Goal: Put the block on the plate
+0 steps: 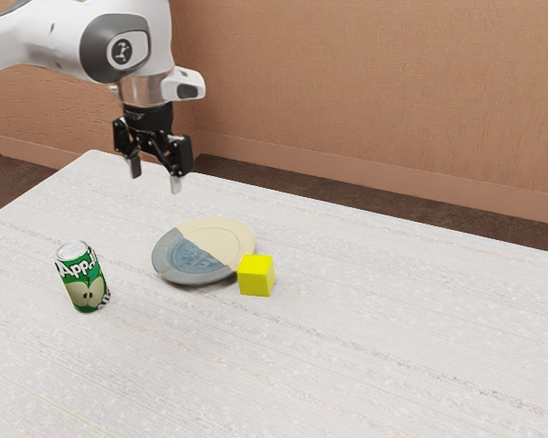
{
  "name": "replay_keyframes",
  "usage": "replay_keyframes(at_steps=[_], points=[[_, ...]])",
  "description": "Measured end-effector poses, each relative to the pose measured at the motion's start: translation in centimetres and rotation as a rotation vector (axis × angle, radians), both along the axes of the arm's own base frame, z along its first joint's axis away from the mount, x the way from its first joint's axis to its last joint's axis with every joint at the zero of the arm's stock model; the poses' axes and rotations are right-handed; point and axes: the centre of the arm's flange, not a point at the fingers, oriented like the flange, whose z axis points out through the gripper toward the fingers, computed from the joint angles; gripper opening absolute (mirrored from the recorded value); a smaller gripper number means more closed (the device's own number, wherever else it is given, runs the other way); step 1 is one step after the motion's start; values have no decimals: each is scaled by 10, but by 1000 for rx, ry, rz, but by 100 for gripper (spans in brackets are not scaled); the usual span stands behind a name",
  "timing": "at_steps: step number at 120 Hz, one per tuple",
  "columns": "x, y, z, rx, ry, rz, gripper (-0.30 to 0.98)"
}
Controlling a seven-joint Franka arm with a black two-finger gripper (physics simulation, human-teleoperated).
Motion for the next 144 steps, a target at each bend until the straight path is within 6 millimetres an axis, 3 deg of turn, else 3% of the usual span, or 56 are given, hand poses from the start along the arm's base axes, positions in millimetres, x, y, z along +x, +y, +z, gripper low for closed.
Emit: replay_keyframes(at_steps=[26,46,56,77,97,124,144], points=[[0,-2,-1,-2,3,4,69],[2,-9,-5,3,-5,106,69],[19,-20,-12,6,-12,182,69],[76,-73,-56,-22,-14,328,69],[86,-112,-84,-20,-20,518,69],[97,-125,-97,18,-54,795,69],[115,-130,-133,50,-46,969,69]])
